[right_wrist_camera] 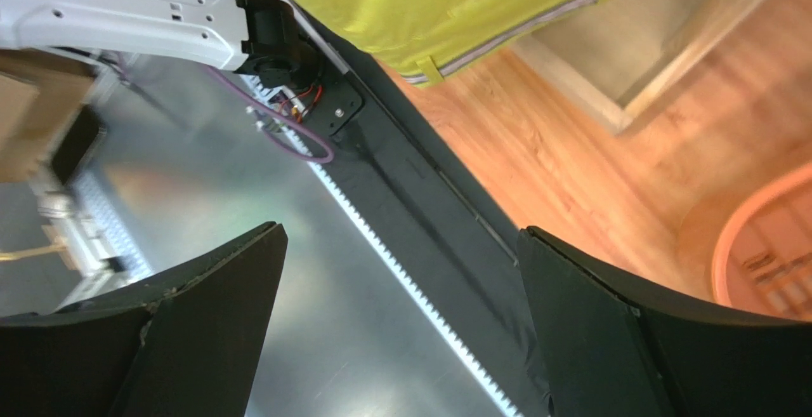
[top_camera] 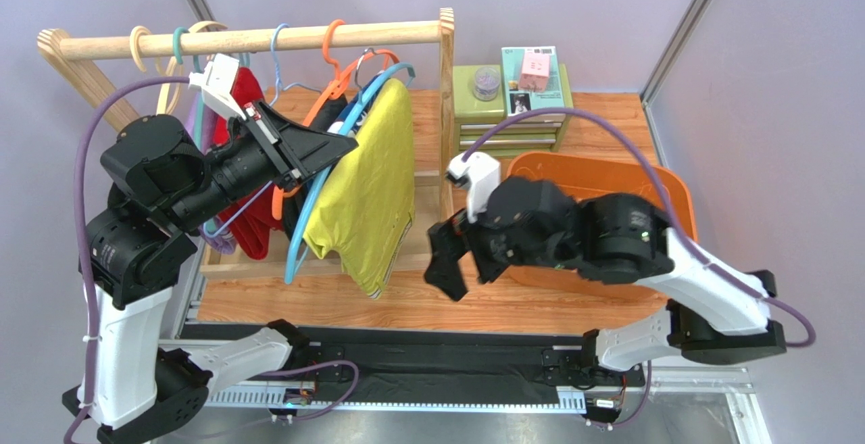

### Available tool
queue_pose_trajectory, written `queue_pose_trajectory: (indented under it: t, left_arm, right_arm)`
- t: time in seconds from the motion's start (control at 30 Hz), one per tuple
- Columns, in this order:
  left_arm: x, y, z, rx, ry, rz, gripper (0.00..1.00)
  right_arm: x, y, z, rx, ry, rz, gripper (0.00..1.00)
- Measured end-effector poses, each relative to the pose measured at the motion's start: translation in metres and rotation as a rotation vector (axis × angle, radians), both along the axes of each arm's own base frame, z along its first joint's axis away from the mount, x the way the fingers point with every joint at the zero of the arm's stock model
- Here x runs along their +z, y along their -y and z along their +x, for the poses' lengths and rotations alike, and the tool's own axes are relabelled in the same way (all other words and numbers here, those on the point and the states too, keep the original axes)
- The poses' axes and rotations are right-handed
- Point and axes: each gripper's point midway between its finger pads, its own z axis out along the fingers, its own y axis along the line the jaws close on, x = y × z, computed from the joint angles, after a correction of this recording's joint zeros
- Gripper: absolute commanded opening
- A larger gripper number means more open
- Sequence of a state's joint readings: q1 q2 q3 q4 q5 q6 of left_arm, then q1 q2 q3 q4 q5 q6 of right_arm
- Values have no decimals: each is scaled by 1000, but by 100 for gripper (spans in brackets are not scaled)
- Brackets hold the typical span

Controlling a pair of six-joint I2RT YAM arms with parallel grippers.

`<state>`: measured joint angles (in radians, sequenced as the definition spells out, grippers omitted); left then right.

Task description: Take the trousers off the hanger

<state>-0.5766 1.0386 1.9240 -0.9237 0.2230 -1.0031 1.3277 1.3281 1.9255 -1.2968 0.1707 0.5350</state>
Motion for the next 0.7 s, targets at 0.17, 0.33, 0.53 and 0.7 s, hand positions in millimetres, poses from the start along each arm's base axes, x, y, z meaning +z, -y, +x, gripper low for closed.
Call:
queue_pose_trajectory:
  t: [0.17,0.33,0.53,0.7]
  left_arm:
    - [1,-8,2,54,-16,-26,0]
    - [-1,-18,-3,94,-42,-69,0]
    - [1,-26,-12,115,-79,-134,0]
    - [4,-28,-16,116,-93,-166,0]
  right_arm:
    - [9,-49,1,5,242,19,99]
    - [39,-90,2,-18,450,100,93]
    - [57,-122,0,-54,627,125,91]
    - [64,-132,-14,-36,695,137,90]
